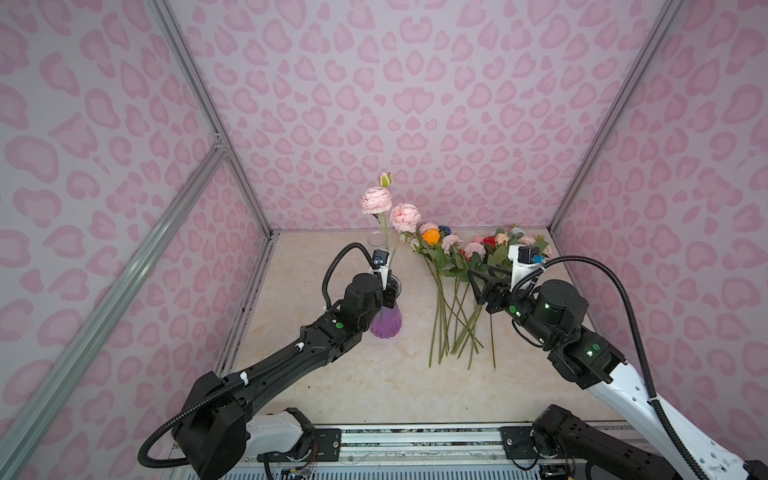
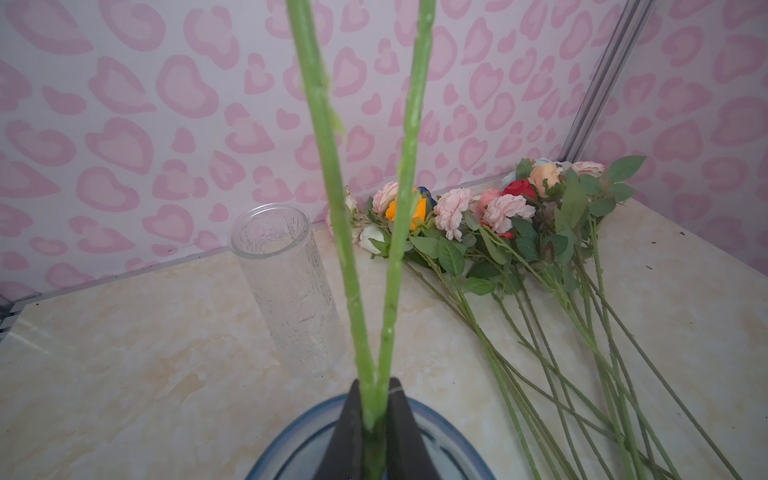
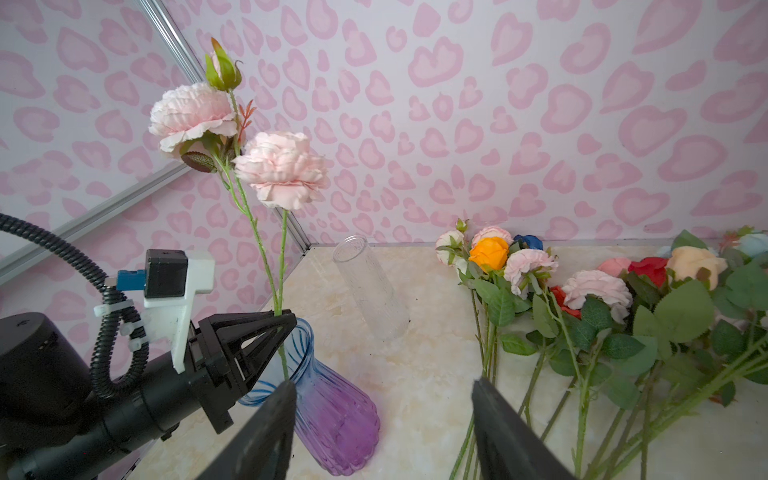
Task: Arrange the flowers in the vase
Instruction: 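Lower the held stems into the purple vase with left gripper, then open left gripper and withdraw while right gripper reaches to flower pile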
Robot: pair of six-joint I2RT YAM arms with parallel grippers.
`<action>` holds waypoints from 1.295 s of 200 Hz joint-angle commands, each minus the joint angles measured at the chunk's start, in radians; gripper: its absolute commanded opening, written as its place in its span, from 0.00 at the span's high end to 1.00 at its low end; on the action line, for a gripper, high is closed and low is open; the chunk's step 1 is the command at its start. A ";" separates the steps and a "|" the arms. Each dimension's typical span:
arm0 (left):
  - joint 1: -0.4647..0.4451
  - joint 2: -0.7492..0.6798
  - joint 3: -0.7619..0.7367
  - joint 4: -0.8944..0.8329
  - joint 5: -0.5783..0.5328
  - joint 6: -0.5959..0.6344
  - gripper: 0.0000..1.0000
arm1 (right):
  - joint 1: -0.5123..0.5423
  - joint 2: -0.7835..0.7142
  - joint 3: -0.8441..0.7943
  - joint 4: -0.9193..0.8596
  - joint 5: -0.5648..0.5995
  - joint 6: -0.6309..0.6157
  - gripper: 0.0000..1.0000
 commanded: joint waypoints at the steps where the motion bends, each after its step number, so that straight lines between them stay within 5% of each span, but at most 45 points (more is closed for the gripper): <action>1: -0.007 -0.008 0.012 -0.005 -0.021 0.016 0.78 | -0.002 -0.002 -0.006 0.025 -0.006 0.008 0.33; 68: -0.066 -0.079 -0.020 -0.097 -0.067 0.010 0.70 | -0.001 -0.001 -0.005 0.023 -0.005 0.014 0.33; 147: -0.082 -0.348 -0.111 -0.228 -0.118 -0.110 0.65 | -0.005 0.029 -0.006 -0.018 0.075 0.016 0.36; 187: -0.082 -0.490 -0.149 -0.344 -0.227 -0.274 0.55 | -0.076 0.119 -0.005 -0.112 0.140 0.045 0.52; 204: -0.082 -0.572 -0.188 -0.399 -0.251 -0.369 0.52 | -0.131 0.196 -0.003 -0.158 0.117 0.064 0.74; 227: -0.082 -0.708 -0.290 -0.439 -0.220 -0.526 0.46 | -0.175 0.297 -0.002 -0.186 0.095 0.071 0.81; 259: -0.083 -0.850 -0.413 -0.438 -0.097 -0.668 0.43 | -0.235 0.457 0.032 -0.204 0.092 0.088 0.77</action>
